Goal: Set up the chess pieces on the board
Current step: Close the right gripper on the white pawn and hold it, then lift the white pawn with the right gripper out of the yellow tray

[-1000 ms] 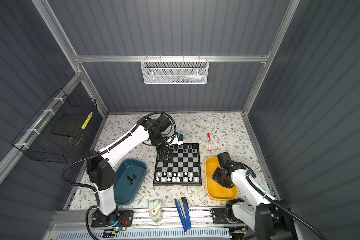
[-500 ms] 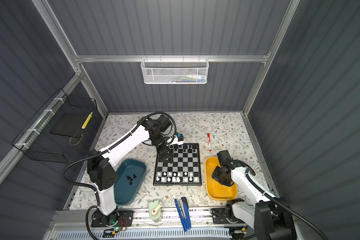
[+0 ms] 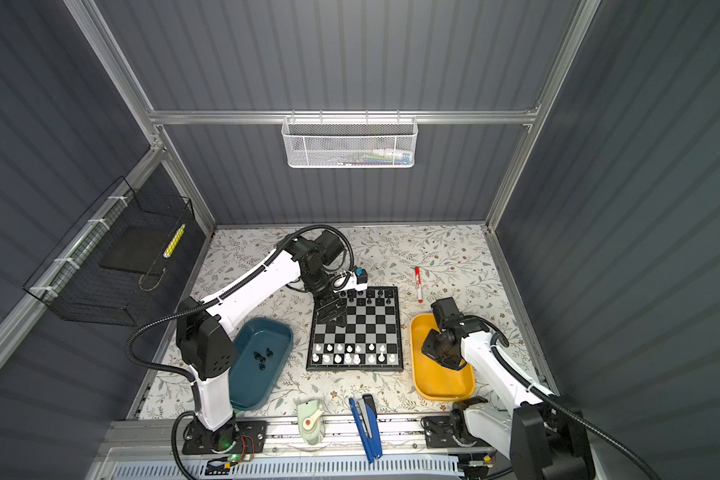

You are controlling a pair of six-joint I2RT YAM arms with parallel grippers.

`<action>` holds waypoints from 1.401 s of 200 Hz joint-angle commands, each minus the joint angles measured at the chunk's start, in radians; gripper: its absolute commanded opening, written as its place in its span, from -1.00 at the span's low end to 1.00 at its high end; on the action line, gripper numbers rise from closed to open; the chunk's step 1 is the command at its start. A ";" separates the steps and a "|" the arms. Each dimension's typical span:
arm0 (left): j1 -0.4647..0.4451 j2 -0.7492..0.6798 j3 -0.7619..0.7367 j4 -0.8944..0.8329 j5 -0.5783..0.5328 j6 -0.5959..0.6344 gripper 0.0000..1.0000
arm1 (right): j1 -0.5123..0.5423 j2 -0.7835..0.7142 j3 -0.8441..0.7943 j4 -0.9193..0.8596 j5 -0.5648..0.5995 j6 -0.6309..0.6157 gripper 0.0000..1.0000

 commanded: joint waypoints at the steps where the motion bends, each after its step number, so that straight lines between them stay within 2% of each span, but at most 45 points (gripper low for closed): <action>1: -0.006 0.016 0.014 -0.019 -0.002 0.008 0.92 | 0.017 0.033 0.035 -0.036 0.030 -0.007 -0.85; 100: -0.016 0.018 0.014 -0.022 -0.032 0.011 0.92 | 0.120 0.077 0.089 -0.069 0.105 0.008 -0.84; 280: -0.035 0.017 0.010 -0.020 -0.017 0.014 0.91 | 0.223 0.107 0.160 -0.121 0.155 0.035 -0.84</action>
